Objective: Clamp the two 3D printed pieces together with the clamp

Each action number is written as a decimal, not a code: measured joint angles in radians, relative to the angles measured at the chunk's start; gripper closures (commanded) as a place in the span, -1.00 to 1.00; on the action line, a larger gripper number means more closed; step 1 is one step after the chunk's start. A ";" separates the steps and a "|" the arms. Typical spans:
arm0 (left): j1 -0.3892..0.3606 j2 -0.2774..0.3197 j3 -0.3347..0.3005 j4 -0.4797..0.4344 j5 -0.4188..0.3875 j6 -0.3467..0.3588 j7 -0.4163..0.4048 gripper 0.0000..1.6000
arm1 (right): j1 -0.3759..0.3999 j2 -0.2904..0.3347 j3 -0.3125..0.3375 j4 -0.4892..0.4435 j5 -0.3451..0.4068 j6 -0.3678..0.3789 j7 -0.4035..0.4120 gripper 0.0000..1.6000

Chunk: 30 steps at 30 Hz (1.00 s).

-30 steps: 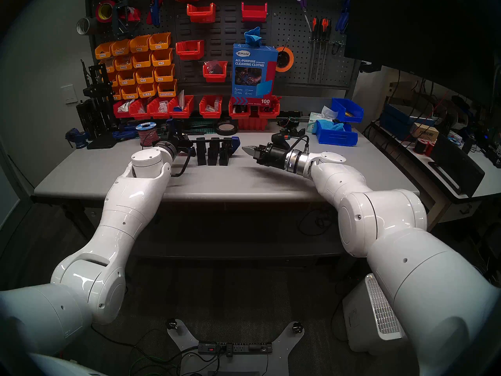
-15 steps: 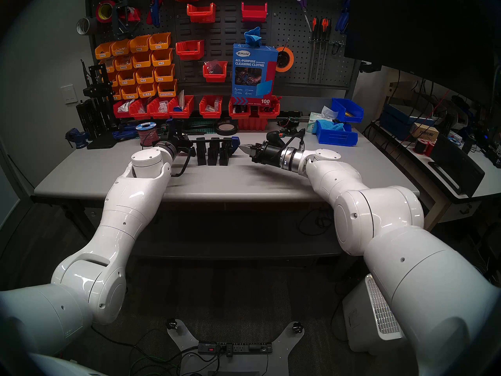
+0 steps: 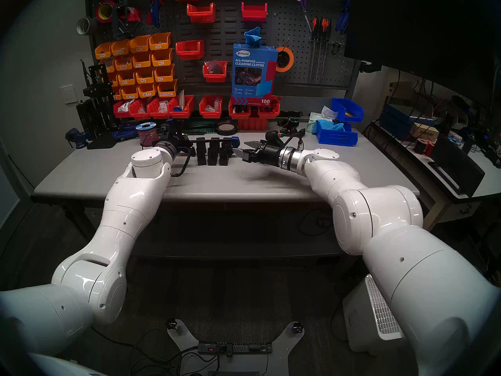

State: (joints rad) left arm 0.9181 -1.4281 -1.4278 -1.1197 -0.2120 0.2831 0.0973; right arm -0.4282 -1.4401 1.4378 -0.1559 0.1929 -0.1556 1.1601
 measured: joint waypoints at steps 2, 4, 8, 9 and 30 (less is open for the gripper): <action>0.000 0.000 -0.001 0.000 0.001 0.000 0.000 1.00 | 0.000 0.000 0.000 0.001 0.000 -0.001 -0.003 -1.00; 0.000 -0.001 -0.002 0.000 0.002 0.000 -0.001 1.00 | 0.000 0.000 0.000 0.002 0.000 -0.001 -0.006 -1.00; 0.000 -0.002 -0.004 0.000 0.004 0.000 -0.002 1.00 | 0.000 0.000 0.001 0.006 -0.002 -0.001 -0.015 -1.00; 0.000 -0.002 -0.004 0.000 0.004 0.000 -0.002 1.00 | 0.000 0.000 0.001 0.007 -0.002 -0.001 -0.019 -1.00; 0.001 -0.008 -0.013 0.000 0.015 0.000 -0.007 1.00 | -0.001 -0.002 0.002 0.019 -0.005 -0.018 -0.083 -1.00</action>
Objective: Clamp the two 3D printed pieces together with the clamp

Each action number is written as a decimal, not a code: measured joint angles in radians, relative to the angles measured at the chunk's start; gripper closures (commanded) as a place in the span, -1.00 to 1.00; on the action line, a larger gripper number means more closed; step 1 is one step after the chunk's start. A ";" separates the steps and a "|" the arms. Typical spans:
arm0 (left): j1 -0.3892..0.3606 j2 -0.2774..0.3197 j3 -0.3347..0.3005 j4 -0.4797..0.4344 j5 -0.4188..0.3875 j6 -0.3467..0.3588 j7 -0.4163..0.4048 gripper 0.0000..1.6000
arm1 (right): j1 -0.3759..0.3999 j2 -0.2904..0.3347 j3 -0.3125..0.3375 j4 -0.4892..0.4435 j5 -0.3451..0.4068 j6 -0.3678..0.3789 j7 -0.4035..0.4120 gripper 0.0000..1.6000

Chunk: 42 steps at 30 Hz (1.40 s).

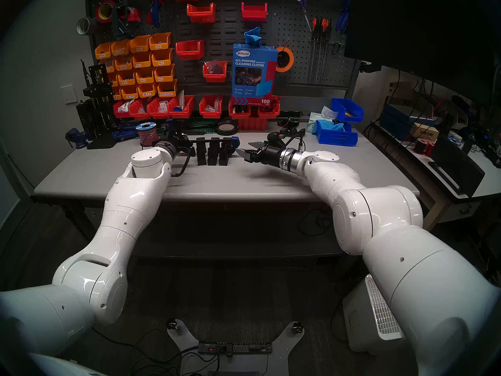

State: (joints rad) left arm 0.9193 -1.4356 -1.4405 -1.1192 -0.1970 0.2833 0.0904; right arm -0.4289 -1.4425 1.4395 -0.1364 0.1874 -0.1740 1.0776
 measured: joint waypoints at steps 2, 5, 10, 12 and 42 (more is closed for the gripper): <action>0.000 0.000 -0.001 0.000 0.001 0.000 0.000 1.00 | 0.000 -0.002 -0.001 0.001 -0.002 -0.001 -0.006 -1.00; 0.000 -0.001 -0.002 0.000 0.002 0.000 -0.001 1.00 | 0.001 -0.006 -0.008 0.001 -0.008 -0.003 -0.015 -1.00; 0.000 -0.002 -0.004 0.000 0.004 0.001 -0.002 1.00 | 0.005 -0.010 -0.031 0.001 -0.030 -0.003 -0.022 -1.00; 0.000 -0.003 -0.004 0.000 0.005 0.001 -0.003 1.00 | 0.008 -0.012 -0.042 0.001 -0.042 -0.002 -0.025 -1.00; 0.001 -0.011 -0.016 0.001 0.019 0.003 -0.010 1.00 | 0.050 -0.038 -0.061 0.000 -0.090 -0.011 -0.113 -1.00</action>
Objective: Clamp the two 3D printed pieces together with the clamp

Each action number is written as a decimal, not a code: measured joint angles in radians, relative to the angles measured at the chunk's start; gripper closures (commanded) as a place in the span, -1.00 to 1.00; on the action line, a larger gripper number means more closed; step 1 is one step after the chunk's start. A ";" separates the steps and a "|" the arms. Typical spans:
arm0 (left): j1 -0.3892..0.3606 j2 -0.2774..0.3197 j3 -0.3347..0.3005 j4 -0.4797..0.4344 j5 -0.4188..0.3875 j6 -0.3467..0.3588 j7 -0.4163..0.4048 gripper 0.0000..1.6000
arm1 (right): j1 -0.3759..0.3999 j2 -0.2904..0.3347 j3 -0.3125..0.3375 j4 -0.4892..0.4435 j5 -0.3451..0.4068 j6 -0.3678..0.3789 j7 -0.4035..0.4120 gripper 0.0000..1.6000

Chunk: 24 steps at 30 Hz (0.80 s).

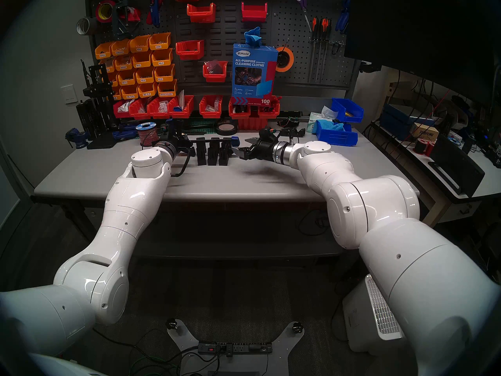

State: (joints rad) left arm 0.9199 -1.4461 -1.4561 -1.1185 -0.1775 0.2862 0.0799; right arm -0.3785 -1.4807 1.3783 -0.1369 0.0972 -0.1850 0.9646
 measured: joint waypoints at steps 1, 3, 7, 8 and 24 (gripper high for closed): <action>0.000 0.000 0.000 0.000 0.000 0.000 0.000 1.00 | 0.000 -0.001 0.001 0.000 0.000 -0.001 -0.004 -1.00; 0.000 -0.001 -0.002 0.000 0.002 0.000 -0.001 1.00 | 0.001 -0.006 0.003 0.000 0.000 -0.005 -0.020 -1.00; 0.000 -0.002 -0.003 0.000 0.004 0.000 -0.002 1.00 | 0.001 -0.011 0.004 0.001 0.000 -0.007 -0.032 -1.00; 0.000 -0.002 -0.004 0.000 0.004 0.000 -0.002 1.00 | 0.001 -0.012 0.004 0.001 0.000 -0.008 -0.035 -1.00; 0.000 -0.006 -0.010 0.000 0.012 0.002 -0.007 1.00 | 0.000 -0.025 0.004 0.008 -0.003 -0.016 -0.078 -1.00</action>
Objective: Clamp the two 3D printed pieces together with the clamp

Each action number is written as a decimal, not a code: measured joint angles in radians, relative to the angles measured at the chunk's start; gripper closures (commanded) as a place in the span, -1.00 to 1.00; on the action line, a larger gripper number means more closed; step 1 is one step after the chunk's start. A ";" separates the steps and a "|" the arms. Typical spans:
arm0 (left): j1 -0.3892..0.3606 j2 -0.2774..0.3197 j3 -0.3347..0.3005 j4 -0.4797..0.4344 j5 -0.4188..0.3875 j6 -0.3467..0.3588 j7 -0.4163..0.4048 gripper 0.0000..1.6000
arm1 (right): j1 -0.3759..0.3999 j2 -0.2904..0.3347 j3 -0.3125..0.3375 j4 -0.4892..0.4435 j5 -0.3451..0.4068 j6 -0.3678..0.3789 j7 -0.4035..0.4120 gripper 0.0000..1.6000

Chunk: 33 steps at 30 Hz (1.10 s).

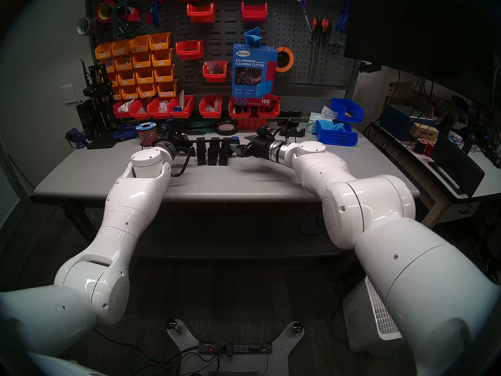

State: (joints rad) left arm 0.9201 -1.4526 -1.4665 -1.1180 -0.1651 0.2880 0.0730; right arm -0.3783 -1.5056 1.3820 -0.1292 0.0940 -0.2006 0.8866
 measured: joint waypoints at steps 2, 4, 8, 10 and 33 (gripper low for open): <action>0.000 -0.001 -0.001 0.000 0.001 0.000 -0.001 1.00 | 0.000 -0.001 0.000 0.001 -0.001 0.000 -0.003 -0.55; 0.000 -0.001 -0.002 0.000 0.002 0.000 -0.001 1.00 | 0.000 -0.001 -0.001 0.003 -0.002 0.000 -0.004 -0.37; 0.000 -0.002 -0.003 0.000 0.004 0.001 -0.002 1.00 | -0.001 -0.002 -0.002 0.005 -0.003 0.000 -0.006 -0.44; 0.000 -0.003 -0.004 0.000 0.005 0.001 -0.003 1.00 | -0.001 -0.002 -0.002 0.007 -0.005 0.000 -0.007 -0.41; 0.000 -0.007 -0.017 0.001 0.019 0.002 -0.006 1.00 | -0.006 0.005 -0.005 0.021 -0.015 0.000 0.000 0.68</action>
State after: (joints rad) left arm 0.9202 -1.4598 -1.4836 -1.1171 -0.1457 0.2902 0.0669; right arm -0.3841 -1.5007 1.3770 -0.1086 0.0788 -0.2006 0.8867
